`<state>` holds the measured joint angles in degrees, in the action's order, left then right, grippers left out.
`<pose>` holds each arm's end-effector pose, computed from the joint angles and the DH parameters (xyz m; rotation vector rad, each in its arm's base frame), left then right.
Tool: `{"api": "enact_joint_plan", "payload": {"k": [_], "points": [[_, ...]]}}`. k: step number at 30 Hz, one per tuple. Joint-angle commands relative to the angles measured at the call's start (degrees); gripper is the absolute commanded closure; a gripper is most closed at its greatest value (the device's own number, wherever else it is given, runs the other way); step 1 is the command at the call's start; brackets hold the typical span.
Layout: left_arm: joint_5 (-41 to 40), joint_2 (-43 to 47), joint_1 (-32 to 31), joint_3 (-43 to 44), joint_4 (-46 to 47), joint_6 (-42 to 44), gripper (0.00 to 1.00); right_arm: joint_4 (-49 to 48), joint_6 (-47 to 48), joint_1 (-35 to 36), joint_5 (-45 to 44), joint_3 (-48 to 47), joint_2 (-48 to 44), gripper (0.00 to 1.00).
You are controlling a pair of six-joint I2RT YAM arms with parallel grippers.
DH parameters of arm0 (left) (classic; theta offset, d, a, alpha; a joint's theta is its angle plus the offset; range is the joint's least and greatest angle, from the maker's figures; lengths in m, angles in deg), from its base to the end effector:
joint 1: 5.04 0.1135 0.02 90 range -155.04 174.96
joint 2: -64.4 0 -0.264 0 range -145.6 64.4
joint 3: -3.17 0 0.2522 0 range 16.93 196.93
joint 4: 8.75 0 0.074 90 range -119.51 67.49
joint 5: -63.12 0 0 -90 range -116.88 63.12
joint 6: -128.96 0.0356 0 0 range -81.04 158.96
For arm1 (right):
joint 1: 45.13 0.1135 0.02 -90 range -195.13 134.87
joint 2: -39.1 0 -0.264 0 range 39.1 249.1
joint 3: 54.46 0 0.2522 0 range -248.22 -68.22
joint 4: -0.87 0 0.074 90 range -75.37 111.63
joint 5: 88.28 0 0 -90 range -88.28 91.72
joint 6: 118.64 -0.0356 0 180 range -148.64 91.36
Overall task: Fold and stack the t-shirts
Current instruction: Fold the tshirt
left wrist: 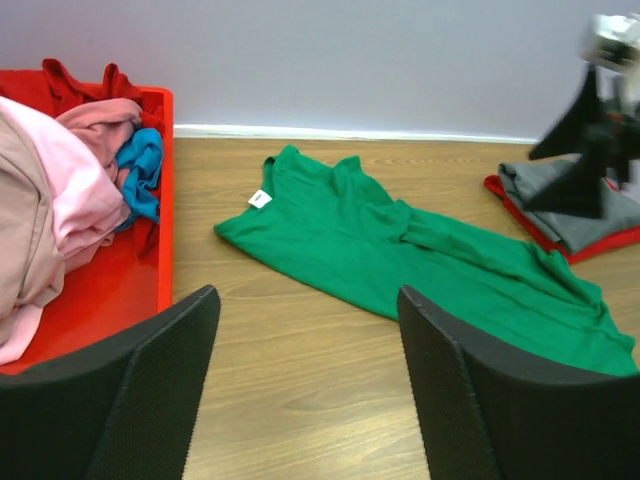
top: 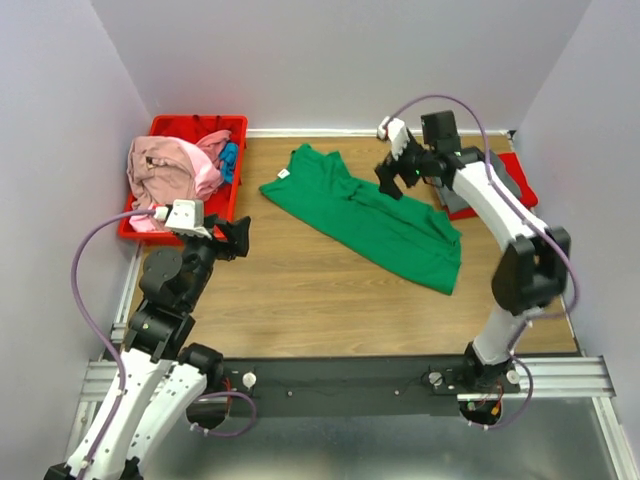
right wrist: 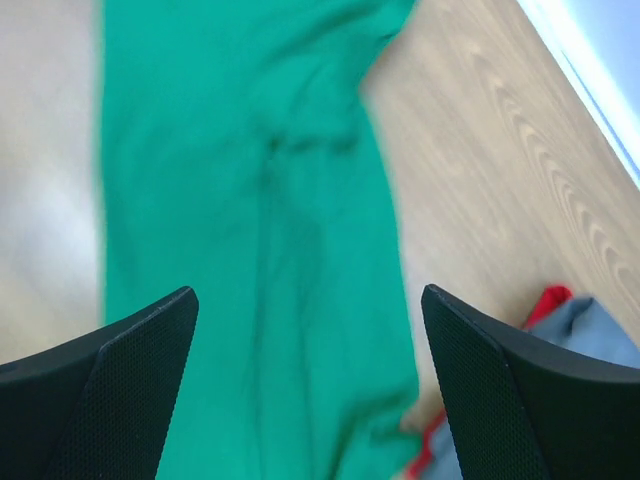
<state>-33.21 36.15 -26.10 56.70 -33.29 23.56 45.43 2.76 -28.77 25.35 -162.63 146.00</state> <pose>0.1179 -0.0412 0.3476 -0.0103 1.5729 -0.4152 0.4052 0.1338 0.2986 -1.1033 1.9870 0.3415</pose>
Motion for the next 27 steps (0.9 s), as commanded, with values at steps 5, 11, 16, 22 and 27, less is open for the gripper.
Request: {"api": "enact_joint_plan", "payload": {"k": [5, 11, 16, 22, 27], "points": [[5.80, 0.65, 0.05, -1.71, 2.96, 0.90, 0.17, 12.01, 15.46, 5.25, -5.33, 37.25, -24.60, 0.01], [5.98, 1.88, 0.14, -1.97, 2.96, 0.72, 0.17, 2.95, 10.35, 7.90, -22.57, 51.07, -37.11, 0.05], [5.98, 2.23, 0.05, -2.06, 2.88, 0.54, 0.17, -1.00, 8.51, 8.16, -28.47, 55.73, -35.18, 0.24], [5.98, 2.23, 0.05, -2.15, 2.88, 0.63, 0.17, -2.51, 7.98, 8.34, -29.26, 58.19, -32.98, 0.44], [6.06, 2.15, 0.05, -2.15, 2.96, 0.55, 0.17, -0.15, 7.89, 9.39, -26.48, 58.20, -34.90, 0.83]]}}
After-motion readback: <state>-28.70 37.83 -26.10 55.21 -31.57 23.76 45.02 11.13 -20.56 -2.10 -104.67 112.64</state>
